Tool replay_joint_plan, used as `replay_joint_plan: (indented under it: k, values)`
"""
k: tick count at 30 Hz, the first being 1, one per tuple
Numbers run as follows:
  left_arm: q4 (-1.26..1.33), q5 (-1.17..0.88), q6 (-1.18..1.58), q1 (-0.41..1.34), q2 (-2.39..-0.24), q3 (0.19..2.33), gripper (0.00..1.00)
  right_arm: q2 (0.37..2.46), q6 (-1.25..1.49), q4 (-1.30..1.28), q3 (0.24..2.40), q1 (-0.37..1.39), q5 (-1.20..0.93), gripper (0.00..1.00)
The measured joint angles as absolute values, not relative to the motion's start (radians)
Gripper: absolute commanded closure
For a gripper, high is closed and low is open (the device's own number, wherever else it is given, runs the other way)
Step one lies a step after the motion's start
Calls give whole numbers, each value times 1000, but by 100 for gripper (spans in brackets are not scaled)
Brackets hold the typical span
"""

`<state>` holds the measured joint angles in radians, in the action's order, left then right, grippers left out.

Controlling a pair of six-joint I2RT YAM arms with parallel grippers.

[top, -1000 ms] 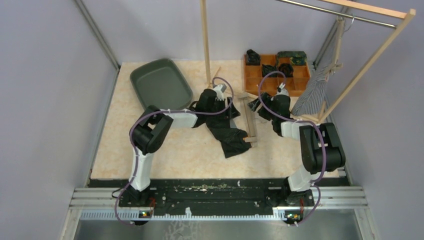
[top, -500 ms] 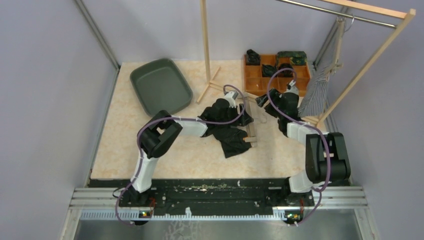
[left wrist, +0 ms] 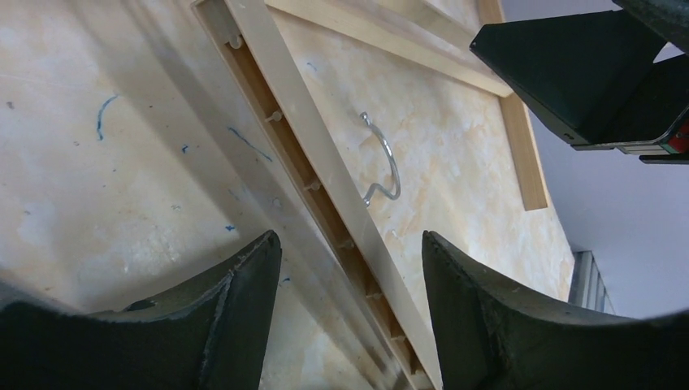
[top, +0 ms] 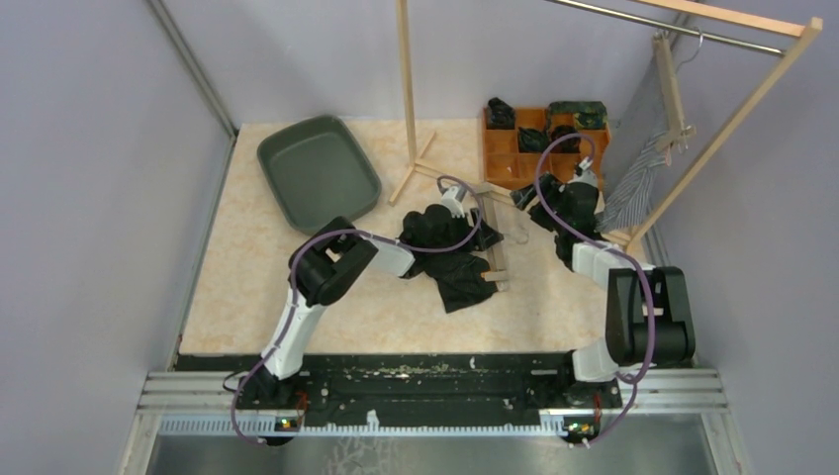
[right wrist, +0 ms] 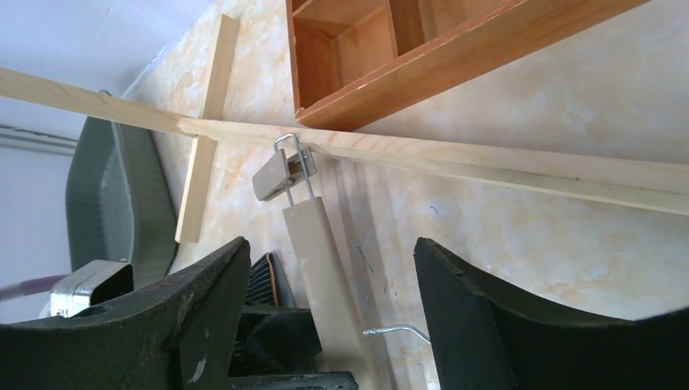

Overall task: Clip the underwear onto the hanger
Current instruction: Open the clamp at the hanger.

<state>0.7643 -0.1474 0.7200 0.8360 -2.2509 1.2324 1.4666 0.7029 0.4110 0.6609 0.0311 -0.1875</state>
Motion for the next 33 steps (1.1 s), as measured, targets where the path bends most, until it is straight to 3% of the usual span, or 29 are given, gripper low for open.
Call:
replay_joint_plan:
  k: [6,9,11,15,33]
  values:
    - [867,-177,752,839,-2295,1231,36,1454,703,418,646,29,-196,26]
    - [908,-189,763,842,-2311,1231,45,1454,704,419,637,29,-202,27]
    - [931,-197,771,843,-2323,1231,57,1454,703,418,633,29,-205,27]
    - [966,-214,794,843,-2340,1231,99,1454,703,419,633,28,-209,27]
    - [1111,-359,866,815,-2244,1053,100,1440,736,566,550,27,-316,26]
